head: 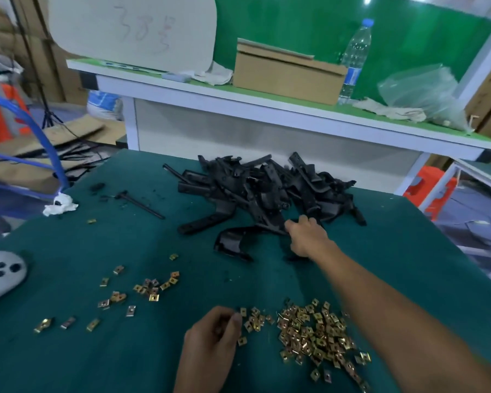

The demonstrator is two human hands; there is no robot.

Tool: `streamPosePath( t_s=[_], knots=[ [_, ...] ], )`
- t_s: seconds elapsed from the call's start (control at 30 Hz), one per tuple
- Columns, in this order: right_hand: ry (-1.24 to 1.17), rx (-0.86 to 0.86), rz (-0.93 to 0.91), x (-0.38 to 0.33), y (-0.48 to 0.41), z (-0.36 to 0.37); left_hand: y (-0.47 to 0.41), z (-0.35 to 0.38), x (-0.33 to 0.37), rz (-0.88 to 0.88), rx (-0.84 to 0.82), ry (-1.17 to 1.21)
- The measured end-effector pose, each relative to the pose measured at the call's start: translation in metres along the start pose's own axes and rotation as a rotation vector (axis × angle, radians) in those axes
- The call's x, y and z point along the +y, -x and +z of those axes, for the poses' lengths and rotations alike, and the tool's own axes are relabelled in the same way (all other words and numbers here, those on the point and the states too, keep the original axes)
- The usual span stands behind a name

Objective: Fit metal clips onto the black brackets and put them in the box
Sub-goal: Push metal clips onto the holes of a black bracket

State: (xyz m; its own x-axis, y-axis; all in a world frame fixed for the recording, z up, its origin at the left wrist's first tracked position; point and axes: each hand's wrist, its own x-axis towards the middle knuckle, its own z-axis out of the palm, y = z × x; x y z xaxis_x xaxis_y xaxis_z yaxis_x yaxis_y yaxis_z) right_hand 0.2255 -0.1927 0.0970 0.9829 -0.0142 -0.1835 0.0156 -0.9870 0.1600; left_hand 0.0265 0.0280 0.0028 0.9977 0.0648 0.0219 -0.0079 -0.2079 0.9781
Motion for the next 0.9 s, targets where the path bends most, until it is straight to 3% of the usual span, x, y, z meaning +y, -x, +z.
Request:
streamPosePath(
  t_s=[0.17, 0.23, 0.33, 0.43, 0.5, 0.63, 0.9],
  knots=[
    [0.180, 0.229, -0.094, -0.003, 0.011, 0.015, 0.001, 0.001, 0.001, -0.004, -0.005, -0.011],
    [0.036, 0.122, -0.044, -0.012, 0.011, 0.013, 0.002, 0.002, 0.002, 0.008, 0.003, -0.022],
    [-0.307, -0.167, 0.074, -0.021, 0.011, 0.001, 0.004, 0.001, 0.004, 0.010, -0.007, -0.013],
    [-0.514, -0.240, 0.093, -0.026, 0.014, -0.005, 0.003, -0.002, 0.006, 0.008, 0.008, 0.010],
    [-0.529, -0.265, 0.100, -0.023, 0.018, -0.008, 0.003, -0.003, 0.007, 0.009, 0.025, 0.010],
    [-0.391, -0.004, 0.051, 0.000, 0.041, 0.000, 0.006, -0.002, 0.011, 0.016, 0.022, 0.010],
    [-0.828, 0.208, 0.110, 0.043, 0.146, 0.031, 0.010, 0.003, 0.015, 0.030, 0.025, -0.089]
  ],
)
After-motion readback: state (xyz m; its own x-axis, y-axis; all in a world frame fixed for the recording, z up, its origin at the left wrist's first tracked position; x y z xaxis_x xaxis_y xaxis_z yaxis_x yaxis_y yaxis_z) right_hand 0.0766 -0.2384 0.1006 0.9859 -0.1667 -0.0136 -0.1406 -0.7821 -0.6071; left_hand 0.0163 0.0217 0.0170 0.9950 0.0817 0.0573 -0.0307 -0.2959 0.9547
